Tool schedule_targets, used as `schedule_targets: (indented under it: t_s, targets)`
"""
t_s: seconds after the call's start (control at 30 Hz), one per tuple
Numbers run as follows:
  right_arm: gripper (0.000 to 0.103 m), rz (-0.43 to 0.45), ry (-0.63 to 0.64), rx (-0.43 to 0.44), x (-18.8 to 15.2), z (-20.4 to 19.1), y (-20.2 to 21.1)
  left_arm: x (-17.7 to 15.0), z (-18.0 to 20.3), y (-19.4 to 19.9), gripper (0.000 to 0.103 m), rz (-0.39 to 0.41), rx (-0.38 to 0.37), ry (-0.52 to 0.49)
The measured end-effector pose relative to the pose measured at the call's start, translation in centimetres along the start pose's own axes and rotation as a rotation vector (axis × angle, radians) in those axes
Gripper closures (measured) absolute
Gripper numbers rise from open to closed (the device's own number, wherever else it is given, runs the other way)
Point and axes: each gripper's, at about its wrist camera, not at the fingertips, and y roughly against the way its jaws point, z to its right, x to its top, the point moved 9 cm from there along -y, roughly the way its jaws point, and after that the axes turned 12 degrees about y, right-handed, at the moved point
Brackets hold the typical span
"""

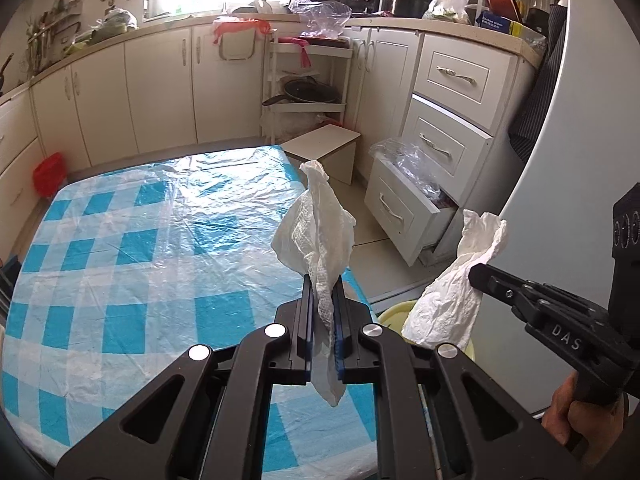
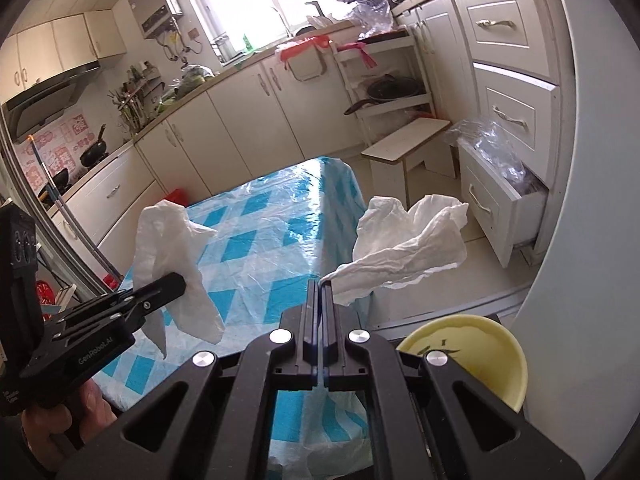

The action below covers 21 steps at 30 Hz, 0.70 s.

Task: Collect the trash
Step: 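Carry both tissues in the grippers over the yellow bucket, then open the right gripper to drop its tissue while the left gripper releases its tissue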

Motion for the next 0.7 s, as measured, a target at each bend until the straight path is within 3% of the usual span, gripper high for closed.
schedule_targets:
  t_s: [0.7]
  targets:
    - [0.101,-0.340,-0.344,-0.173,-9.8,10.3,-4.1,-5.1,10.5,-8.0,0.095,-0.178,-0.116,-0.039]
